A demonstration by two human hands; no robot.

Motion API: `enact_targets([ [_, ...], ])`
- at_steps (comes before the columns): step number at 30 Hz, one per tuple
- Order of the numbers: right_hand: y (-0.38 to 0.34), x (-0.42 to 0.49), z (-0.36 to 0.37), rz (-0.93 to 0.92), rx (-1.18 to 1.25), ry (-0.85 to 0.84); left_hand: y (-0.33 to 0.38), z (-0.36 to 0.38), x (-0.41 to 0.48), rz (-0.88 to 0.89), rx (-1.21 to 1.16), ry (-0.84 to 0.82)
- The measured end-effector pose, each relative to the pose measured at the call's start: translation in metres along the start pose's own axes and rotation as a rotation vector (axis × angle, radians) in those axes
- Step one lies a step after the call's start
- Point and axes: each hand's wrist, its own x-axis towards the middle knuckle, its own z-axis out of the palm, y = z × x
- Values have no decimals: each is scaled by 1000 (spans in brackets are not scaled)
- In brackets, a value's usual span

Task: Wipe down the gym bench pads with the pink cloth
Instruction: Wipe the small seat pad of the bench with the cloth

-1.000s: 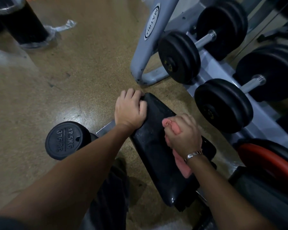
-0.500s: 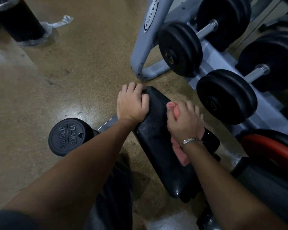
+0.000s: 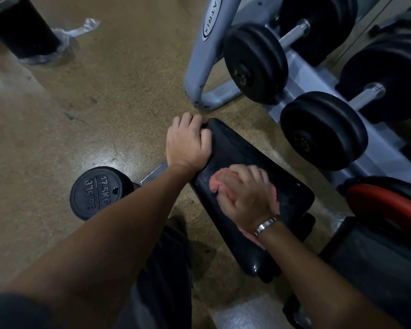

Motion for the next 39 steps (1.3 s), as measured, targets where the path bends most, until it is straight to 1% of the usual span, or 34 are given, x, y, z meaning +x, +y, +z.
enact_targets([
  [1, 6, 3, -2, -2, -17, -25, 0, 0, -1, -1, -2, 0],
  [2, 6, 10, -2, 51, -41, -33, 1, 0, -1, -1, -2, 2],
  [4, -8, 20, 1, 241, -76, 19, 1, 0, -1, -8, -9, 8],
  [5, -18, 19, 4, 294, -81, 43, 1, 0, -1, -11, -16, 13],
  [6, -26, 14, 7, 274, -77, 47, 1, 0, -1, -10, -21, 16],
  [9, -19, -7, 5, -11, -3, -12, 2, -2, -2, -7, -51, 17],
  [10, -11, -6, 2, -44, -4, -29, 2, -2, -2, -9, -59, 12],
  [11, -7, -2, 0, -18, -27, -36, 3, -3, -2, -12, -63, 8],
  [14, -28, 10, 4, 219, -102, 33, 3, -4, 0, -38, -74, -7],
  [15, -38, 8, 7, 224, -114, 42, 2, -5, 0, -45, -86, -9],
  [16, -43, 2, 10, 170, -113, 25, 1, -5, -1, -49, -101, -11],
  [17, -43, -4, 10, 79, -102, -14, 1, -6, -1, -55, -122, -16],
  [19, -28, -11, 5, -85, -76, -89, -1, -6, -1, -70, -176, -22],
  [20, -18, -9, 2, -103, -74, -97, -1, -6, -1, -77, -203, -22],
  [21, -12, -4, -1, -57, -77, -90, -1, -7, -1, -88, -225, -20],
  [24, -25, 14, -2, 274, -112, 0, 0, -8, -2, -134, -268, -4],
  [25, -35, 17, 2, 321, -140, 22, 1, -9, -2, -141, -276, 1],
  [26, -44, 16, 6, 317, -153, 24, 1, -9, -2, -144, -288, 3],
  [27, -51, 12, 8, 268, -143, 11, 2, -11, -2, -150, -308, -5],
  [30, -38, -1, 9, 22, -93, -25, 6, -24, 5, -225, -374, -98],
  [31, -29, 0, 7, -15, -90, -31, 6, -28, 10, -255, -388, -150],
  [32, -23, 4, 6, 1, -89, -31, 5, -32, 16, -286, -401, -210],
  [35, -33, 24, 8, 250, -141, 18, -2, -42, 30, -364, -419, -362],
  [36, -43, 27, 11, 295, -160, 32, -6, -45, 33, -377, -418, -394],
  [37, -52, 27, 13, 292, -158, 25, -7, -47, 36, -379, -412, -427],
  [39, -55, 17, 14, 152, -112, -12, -10, -50, 40, -369, -395, -482],
])
